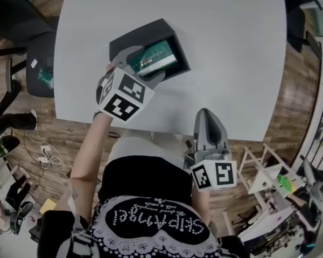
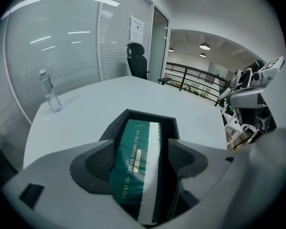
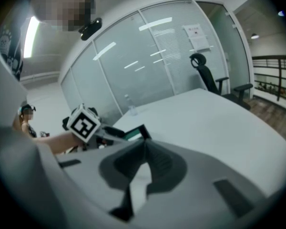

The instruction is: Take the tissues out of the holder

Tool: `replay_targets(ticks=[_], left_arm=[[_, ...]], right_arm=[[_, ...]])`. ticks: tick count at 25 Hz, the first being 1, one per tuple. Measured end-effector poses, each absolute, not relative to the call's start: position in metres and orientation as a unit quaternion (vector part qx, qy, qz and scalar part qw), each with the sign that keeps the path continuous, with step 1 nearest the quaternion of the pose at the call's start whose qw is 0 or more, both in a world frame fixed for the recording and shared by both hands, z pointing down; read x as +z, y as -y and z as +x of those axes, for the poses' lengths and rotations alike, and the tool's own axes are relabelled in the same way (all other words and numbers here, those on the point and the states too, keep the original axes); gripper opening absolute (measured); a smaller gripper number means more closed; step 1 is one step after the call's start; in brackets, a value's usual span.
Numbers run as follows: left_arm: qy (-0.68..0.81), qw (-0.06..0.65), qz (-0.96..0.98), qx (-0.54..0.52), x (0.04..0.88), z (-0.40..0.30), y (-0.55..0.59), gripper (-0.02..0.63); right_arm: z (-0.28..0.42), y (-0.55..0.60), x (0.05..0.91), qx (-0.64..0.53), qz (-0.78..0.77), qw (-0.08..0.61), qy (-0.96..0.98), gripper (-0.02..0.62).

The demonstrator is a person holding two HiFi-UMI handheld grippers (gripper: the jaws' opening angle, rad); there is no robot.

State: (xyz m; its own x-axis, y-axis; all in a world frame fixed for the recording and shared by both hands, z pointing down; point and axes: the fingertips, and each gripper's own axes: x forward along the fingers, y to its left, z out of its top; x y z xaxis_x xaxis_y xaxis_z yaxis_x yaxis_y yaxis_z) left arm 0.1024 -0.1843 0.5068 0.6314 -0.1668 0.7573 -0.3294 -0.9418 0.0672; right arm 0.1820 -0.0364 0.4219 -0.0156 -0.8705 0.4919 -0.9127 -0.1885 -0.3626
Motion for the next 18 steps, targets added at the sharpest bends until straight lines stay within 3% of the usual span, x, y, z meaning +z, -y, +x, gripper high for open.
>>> replay_targets(ticks=[18], left_arm=[[0.157, 0.044, 0.856, 0.491, 0.539, 0.099, 0.186, 0.348]], right_arm=[[0.178, 0.035, 0.429, 0.33, 0.698, 0.028, 0.634, 0.037]])
